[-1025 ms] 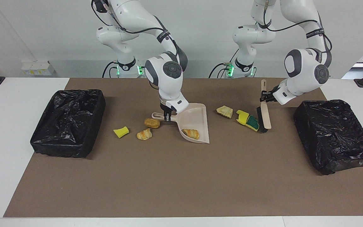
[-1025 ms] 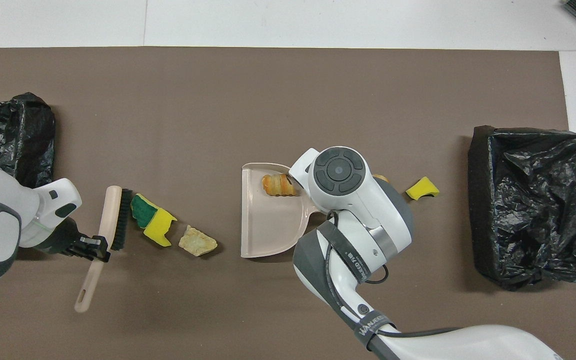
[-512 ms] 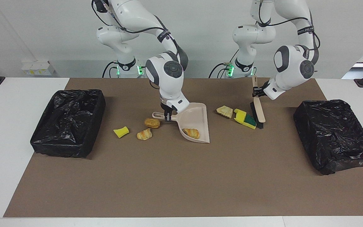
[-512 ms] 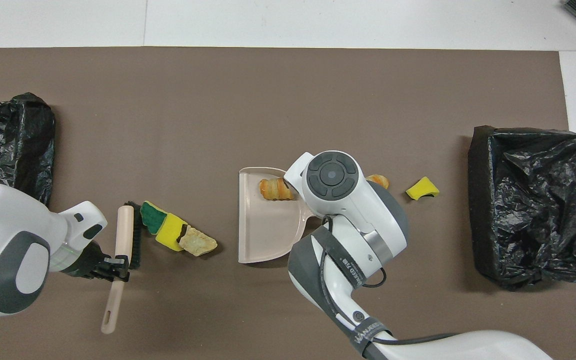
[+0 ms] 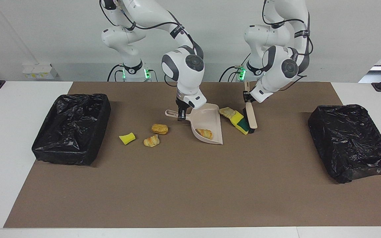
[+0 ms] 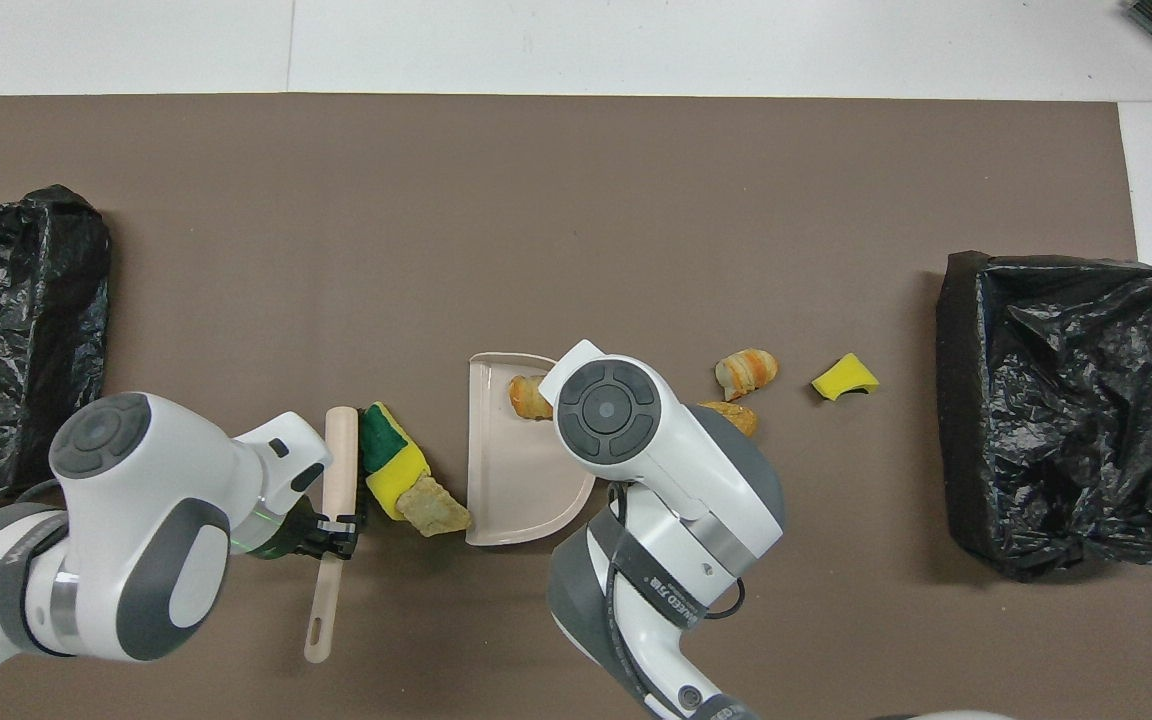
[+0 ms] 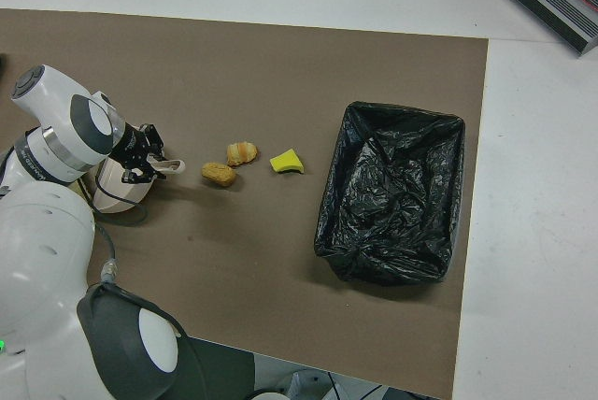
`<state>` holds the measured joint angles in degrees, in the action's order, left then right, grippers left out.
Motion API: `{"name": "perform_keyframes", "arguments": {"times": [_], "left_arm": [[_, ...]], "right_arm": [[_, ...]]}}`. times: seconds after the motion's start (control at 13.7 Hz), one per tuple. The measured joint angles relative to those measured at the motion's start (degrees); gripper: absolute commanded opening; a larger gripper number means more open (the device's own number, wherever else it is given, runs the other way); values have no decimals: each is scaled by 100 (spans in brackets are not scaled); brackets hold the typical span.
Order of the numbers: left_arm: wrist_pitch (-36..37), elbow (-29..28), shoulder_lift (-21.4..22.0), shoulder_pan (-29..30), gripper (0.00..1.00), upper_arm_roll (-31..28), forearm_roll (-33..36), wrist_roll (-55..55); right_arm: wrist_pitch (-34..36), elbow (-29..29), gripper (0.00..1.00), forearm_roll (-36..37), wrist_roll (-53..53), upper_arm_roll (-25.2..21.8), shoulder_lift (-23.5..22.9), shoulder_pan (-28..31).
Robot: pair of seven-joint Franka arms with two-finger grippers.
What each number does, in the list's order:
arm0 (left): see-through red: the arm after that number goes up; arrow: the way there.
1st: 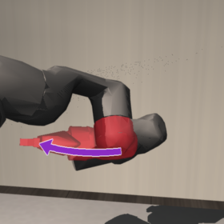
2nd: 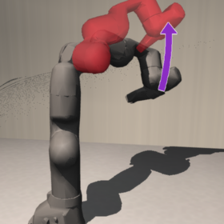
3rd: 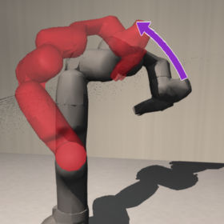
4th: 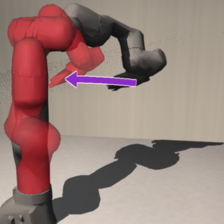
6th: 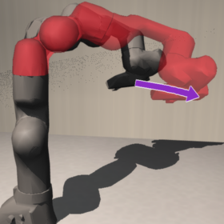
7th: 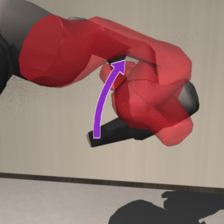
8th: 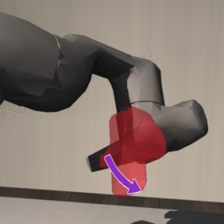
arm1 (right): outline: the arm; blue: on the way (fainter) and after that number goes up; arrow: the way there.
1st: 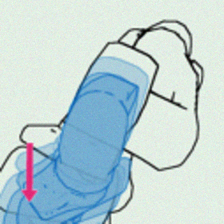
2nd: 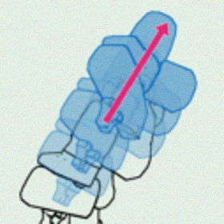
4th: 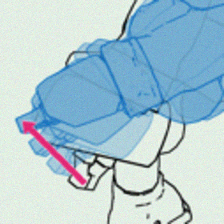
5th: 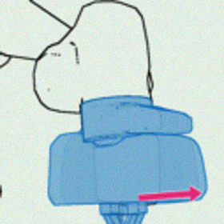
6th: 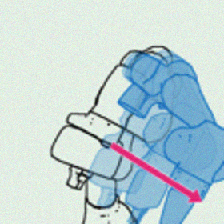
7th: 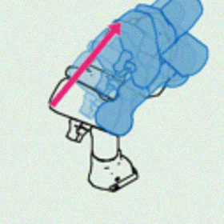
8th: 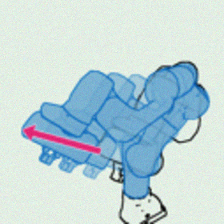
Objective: Sweep and dump trash in bin
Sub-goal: 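Brush the remaining pieces into the dustpan with the left gripper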
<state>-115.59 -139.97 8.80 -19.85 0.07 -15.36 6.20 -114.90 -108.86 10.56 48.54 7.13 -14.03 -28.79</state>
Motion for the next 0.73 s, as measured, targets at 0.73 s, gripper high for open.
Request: {"name": "perform_keyframes", "arguments": {"times": [0.73], "left_arm": [[-372,71,-119,-949,0,5,-1300,213]], "right_arm": [[-21,-42,0,0,0,-12,4,15]]}}
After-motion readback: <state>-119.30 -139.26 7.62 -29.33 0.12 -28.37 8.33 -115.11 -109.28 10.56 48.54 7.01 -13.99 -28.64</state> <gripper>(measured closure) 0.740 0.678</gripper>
